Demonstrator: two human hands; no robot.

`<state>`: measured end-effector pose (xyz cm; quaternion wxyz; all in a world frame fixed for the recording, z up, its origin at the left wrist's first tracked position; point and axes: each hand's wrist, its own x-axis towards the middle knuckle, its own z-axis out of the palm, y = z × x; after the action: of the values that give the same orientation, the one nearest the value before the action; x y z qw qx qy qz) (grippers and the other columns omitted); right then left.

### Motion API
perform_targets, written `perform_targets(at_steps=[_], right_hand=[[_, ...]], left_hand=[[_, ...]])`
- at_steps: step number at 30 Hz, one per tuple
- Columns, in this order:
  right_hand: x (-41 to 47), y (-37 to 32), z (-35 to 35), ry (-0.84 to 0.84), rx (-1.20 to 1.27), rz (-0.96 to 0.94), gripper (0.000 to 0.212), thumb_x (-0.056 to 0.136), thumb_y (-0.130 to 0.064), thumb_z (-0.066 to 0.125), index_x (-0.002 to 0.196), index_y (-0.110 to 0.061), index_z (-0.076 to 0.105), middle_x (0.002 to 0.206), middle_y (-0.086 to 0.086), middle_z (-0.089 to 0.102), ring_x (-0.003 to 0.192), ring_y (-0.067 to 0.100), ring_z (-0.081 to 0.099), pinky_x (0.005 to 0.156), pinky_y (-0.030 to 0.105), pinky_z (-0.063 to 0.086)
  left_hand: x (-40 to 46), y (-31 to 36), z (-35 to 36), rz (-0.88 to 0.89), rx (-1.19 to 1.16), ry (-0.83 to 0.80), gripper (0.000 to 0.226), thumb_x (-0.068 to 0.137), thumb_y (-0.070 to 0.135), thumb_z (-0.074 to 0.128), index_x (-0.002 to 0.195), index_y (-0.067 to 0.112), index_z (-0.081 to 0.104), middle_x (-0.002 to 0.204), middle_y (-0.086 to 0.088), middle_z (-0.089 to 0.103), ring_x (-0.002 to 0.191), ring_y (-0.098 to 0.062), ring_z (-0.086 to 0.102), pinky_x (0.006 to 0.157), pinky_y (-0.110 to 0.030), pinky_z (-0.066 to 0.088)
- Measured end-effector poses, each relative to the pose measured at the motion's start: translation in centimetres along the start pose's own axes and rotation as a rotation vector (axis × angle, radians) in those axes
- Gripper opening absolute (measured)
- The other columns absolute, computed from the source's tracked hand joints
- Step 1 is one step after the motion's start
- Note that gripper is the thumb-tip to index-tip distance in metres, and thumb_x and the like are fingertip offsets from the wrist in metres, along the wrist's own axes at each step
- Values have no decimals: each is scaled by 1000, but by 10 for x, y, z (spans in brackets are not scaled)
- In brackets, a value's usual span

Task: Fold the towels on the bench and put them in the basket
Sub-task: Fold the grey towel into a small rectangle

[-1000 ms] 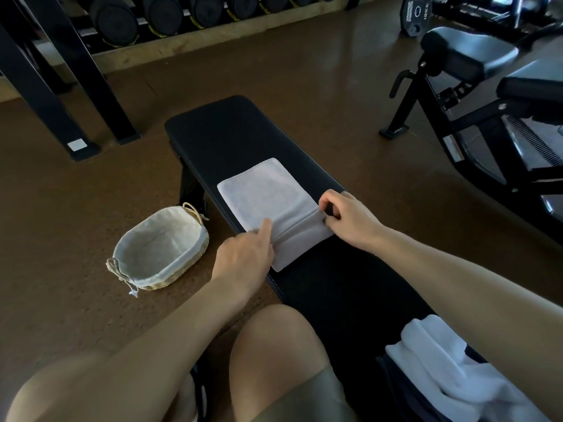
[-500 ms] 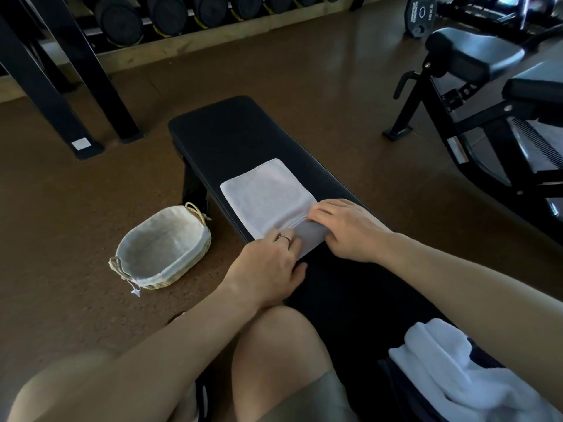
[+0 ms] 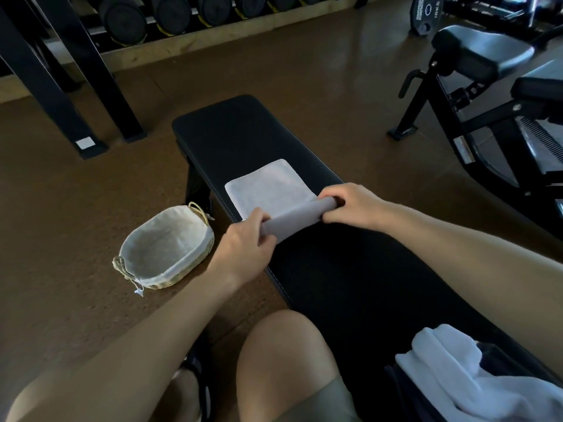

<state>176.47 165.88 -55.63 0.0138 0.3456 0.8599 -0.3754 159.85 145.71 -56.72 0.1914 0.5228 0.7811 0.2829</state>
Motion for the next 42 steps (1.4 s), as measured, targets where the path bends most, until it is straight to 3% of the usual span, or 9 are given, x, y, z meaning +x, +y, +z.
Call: perform_targets(at_steps=[3,7,14,19,23,26,31,36,42], right_hand=[[14,-2,-3,-1,154,128,14,90,-24,71,97,-13,69,94,-1,64,89,15,59,78,32,44],[24,-7,3,17,197,209,15,97,-36,65,101,-22,70,104,-2,65,97,13,60,81,30,45],[35,-5,18,122,164,266,15,94,-35,66,86,-23,64,93,-3,61,91,17,57,78,35,43],[44,-13,16,91,92,306,20,91,-35,66,99,-17,64,103,1,63,100,21,59,80,37,45],[47,-19,9,43,80,335,18,91,-31,68,102,-20,60,110,2,60,103,22,56,82,36,44],[47,-23,9,20,35,322,17,90,-28,66,101,-23,54,111,5,59,96,21,55,77,37,44],[36,-22,26,312,-171,-52,29,90,-9,63,107,-27,48,115,3,43,88,19,53,72,30,47],[35,-13,40,299,-627,-538,31,77,7,59,100,-13,66,102,3,64,97,29,60,91,42,49],[29,-10,25,59,-642,-440,56,71,-15,60,126,-22,53,124,-7,60,115,17,57,109,37,40]], left_hand=[[14,-15,-4,-165,-166,22,7,102,18,53,108,20,55,90,8,56,80,-7,59,61,-11,47],[25,-30,1,-344,-354,44,11,104,24,52,108,16,58,102,1,60,95,-16,64,81,-43,62],[44,-37,2,-525,-480,35,15,100,22,58,108,9,59,111,-10,61,94,-23,69,62,-33,64],[48,-34,0,-545,-422,40,15,97,23,60,97,17,47,102,-8,62,82,-22,71,60,-33,63],[41,-35,-2,-396,-175,65,20,99,27,57,106,16,42,96,-7,62,78,-18,65,56,-29,50],[35,-37,-2,-142,82,204,26,95,22,61,110,18,41,109,-6,49,91,-21,54,72,-35,49],[39,-25,6,415,594,123,46,79,-2,69,116,19,53,116,-7,49,99,-26,49,86,-40,48],[39,-23,5,459,616,63,36,88,6,65,121,15,53,116,-5,56,103,-23,55,83,-35,51],[32,-33,6,429,601,5,48,87,40,62,126,15,49,130,-7,57,114,-26,58,88,-36,54]])
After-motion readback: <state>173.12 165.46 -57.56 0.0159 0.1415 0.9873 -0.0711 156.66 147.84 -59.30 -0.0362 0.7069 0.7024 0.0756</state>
